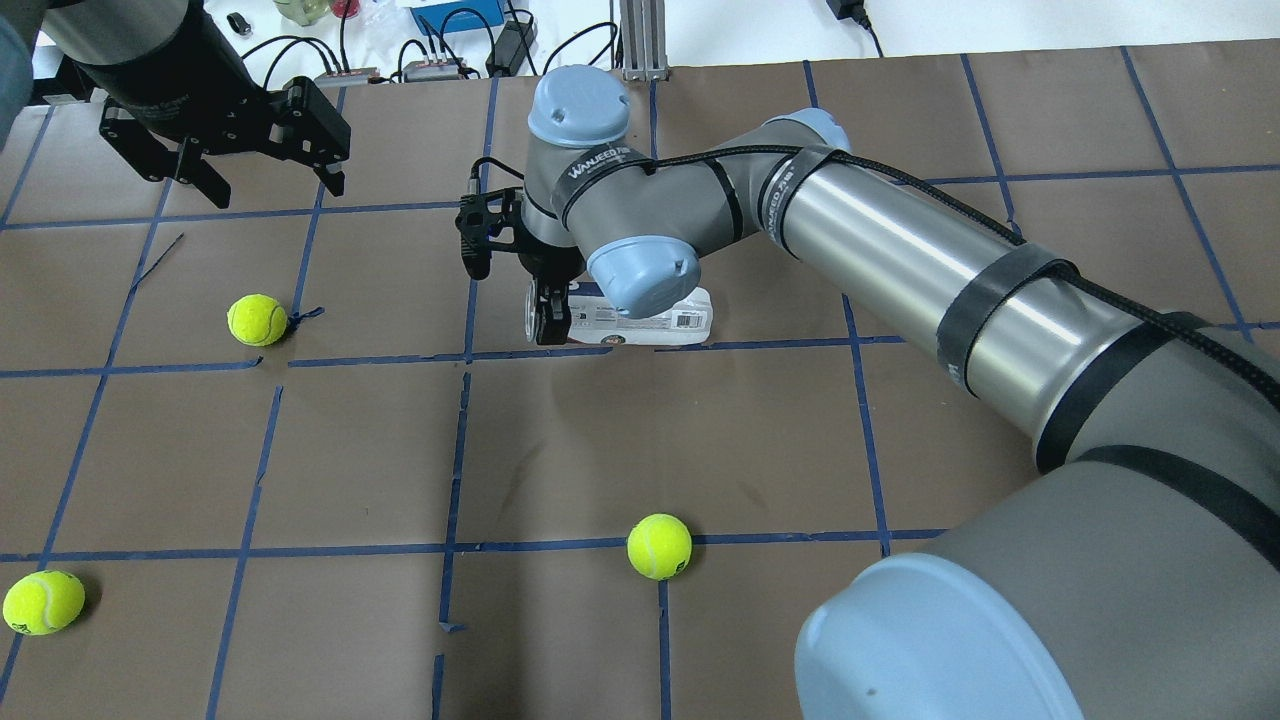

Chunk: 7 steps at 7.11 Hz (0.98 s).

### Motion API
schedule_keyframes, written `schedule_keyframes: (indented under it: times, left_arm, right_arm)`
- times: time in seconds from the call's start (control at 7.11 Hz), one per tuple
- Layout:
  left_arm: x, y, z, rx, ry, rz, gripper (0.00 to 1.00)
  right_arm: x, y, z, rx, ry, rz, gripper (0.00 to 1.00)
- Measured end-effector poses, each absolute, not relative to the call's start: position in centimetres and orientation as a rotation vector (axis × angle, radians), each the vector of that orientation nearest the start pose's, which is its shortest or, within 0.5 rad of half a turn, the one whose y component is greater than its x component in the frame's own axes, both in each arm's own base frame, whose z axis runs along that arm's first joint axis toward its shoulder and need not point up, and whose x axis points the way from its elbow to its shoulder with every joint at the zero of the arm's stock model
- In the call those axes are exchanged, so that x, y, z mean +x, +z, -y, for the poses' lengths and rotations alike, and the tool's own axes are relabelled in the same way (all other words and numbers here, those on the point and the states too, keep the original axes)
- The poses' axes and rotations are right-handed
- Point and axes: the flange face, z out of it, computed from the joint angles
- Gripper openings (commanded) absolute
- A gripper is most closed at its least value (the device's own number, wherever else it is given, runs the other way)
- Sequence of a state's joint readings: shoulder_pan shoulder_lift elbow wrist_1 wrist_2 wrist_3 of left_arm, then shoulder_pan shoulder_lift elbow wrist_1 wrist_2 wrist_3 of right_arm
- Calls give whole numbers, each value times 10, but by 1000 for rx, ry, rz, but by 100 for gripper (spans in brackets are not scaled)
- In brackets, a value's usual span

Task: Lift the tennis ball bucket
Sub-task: 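Carry the can with the right gripper toward the table center, then lay the can down on its side and open the right gripper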

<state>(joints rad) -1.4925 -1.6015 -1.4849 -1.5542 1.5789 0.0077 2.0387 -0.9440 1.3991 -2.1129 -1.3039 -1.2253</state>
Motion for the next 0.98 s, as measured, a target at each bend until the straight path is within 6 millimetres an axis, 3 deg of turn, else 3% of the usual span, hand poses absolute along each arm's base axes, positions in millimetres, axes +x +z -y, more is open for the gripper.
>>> schedule_keyframes:
  times: [0.28,0.56,0.84,0.98]
  left_arm:
    - [-92,516,520,-111,-108,-3125,100]
    - [-92,515,520,-111,-107,-3126,100]
    - [-92,515,519,-114,-104,-3128,100]
    - [-92,514,518,-123,-98,-3133,100]
  right_arm:
    - [464,249,558,-2238,-262,-1931,100]
    - [444,262,570,-2297,-261,-1990,100]
    - [402,294,589,-2249,-289,-2070,100]
    - [359,320,604,-2180,-282,-2142,100]
